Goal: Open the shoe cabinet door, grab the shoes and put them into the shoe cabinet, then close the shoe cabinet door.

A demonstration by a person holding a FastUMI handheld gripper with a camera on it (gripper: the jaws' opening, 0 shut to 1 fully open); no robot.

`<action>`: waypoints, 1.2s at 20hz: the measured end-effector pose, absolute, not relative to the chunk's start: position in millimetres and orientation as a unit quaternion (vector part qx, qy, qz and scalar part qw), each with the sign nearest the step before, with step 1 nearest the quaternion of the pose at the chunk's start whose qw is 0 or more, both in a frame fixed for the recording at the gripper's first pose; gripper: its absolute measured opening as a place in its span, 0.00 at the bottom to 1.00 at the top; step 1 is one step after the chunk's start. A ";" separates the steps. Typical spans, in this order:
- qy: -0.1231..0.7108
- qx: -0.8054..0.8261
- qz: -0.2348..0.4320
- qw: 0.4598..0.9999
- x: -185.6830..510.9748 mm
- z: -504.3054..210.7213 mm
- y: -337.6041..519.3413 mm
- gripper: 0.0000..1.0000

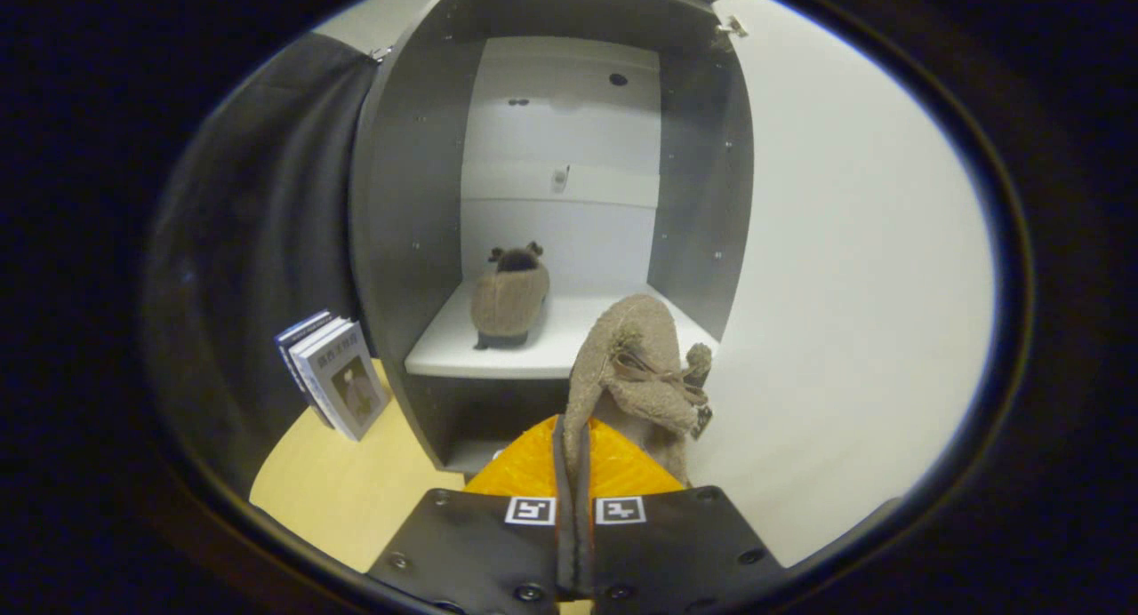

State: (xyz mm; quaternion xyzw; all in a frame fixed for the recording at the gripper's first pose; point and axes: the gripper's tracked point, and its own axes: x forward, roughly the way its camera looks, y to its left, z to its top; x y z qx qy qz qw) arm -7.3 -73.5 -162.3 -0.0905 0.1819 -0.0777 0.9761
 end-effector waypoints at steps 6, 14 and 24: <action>0.145 -0.103 -0.087 0.980 63.4 -117.9 -82.5 0.02; 0.133 -0.131 -0.089 0.978 151.5 -99.4 -87.6 0.02; 0.176 -0.137 -0.101 0.970 229.0 -131.3 -109.0 0.02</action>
